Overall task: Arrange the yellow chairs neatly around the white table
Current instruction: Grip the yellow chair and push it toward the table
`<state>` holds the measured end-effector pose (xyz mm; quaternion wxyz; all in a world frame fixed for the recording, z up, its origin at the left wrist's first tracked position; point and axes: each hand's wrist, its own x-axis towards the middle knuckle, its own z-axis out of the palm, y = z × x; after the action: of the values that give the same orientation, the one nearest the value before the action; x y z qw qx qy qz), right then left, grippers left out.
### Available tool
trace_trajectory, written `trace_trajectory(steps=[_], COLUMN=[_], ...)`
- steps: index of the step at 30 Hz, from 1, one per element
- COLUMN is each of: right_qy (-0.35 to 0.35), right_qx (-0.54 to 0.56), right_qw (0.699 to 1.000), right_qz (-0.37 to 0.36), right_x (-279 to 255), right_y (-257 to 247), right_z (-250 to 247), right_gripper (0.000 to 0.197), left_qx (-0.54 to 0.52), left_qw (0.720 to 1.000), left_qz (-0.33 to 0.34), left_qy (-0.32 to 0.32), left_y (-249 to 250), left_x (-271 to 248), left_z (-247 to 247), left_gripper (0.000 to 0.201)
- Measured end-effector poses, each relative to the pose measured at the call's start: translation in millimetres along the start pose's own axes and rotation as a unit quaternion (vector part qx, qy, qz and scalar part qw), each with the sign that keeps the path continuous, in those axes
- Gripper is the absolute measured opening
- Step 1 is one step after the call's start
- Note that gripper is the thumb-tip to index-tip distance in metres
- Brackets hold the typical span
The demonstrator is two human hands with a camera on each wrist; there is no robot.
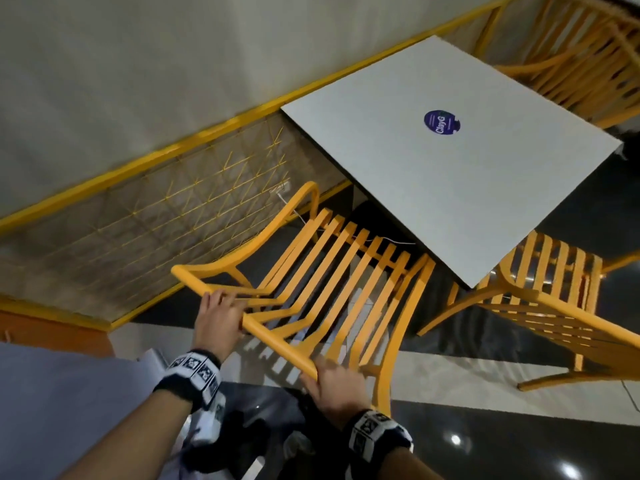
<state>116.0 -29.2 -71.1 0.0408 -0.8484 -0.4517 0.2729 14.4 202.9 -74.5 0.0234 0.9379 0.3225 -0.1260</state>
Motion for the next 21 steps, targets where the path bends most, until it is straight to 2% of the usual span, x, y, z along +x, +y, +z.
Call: trace_trajectory(steps=[2,5,9,11,13,14,18,21], right_qy=[-0.006,0.012,0.041,0.07,0.028,0.04,0.096,0.094], right_qx=[0.008,0.007,-0.014,-0.04,-0.043,-0.049,-0.054,-0.05], right_qw=[1.0,1.0,0.999,0.997,0.998,0.997,0.993,0.992], right_qz=[-0.011,-0.01,-0.005,0.018,0.046,0.043,0.043,0.072], right_x=[-5.4,-3.6,4.4,12.3,17.1,20.6,39.8,56.3], right_y=[4.5,6.3,3.0,-0.6,-8.1,-9.9,-20.3,-34.5], right_z=[3.1,7.2,12.3,11.1,7.1,10.9,10.9,0.9], right_gripper=[0.046,0.05,0.089,0.076,0.053,0.05,0.056,0.055], left_qx=[0.042,0.079,0.096,0.088,0.085,0.085,0.073,0.068], left_qw=[0.998,0.991,0.983,0.983,0.982,0.981,0.98,0.98], left_qz=[0.034,0.073,0.11,0.122,0.137,0.142,0.165,0.173], left_qy=[-0.031,-0.085,-0.11,-0.106,-0.098,-0.097,-0.082,-0.072], left_y=[6.2,11.6,3.5,-1.6,-6.5,-9.5,-21.7,-31.0], left_x=[-1.0,11.1,27.1,33.2,42.3,47.4,71.6,90.0], left_z=[1.7,-2.9,-7.0,-7.9,-8.6,-8.4,-12.2,-16.4], left_gripper=[0.03,0.028,0.028,0.025,0.023,0.024,0.026,0.023])
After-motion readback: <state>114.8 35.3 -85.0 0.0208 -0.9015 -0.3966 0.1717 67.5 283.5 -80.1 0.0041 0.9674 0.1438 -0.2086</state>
